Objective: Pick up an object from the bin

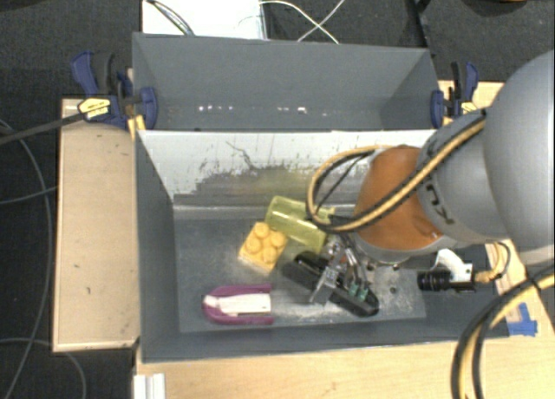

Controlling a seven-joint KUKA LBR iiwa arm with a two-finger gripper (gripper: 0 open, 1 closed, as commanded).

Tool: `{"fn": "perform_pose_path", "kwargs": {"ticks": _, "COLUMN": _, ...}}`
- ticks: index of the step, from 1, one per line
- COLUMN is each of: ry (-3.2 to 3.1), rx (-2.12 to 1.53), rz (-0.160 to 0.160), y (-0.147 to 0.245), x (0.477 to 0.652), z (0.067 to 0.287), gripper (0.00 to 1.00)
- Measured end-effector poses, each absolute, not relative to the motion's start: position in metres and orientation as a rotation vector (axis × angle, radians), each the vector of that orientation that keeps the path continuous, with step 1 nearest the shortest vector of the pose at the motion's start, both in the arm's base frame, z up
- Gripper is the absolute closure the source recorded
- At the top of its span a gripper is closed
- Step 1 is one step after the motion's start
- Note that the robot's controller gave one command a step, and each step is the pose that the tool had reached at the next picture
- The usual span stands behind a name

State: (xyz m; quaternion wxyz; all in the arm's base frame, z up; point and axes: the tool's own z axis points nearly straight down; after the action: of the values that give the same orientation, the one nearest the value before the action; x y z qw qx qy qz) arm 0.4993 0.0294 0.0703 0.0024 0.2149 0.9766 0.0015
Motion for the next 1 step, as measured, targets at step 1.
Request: {"fn": "perform_pose_path", "kwargs": {"ticks": 1, "ry": 3.064, "rx": 0.674, "rz": 0.005, "y": 0.0294, "x": 0.4993, "z": 0.0703, "gripper": 1.00}}
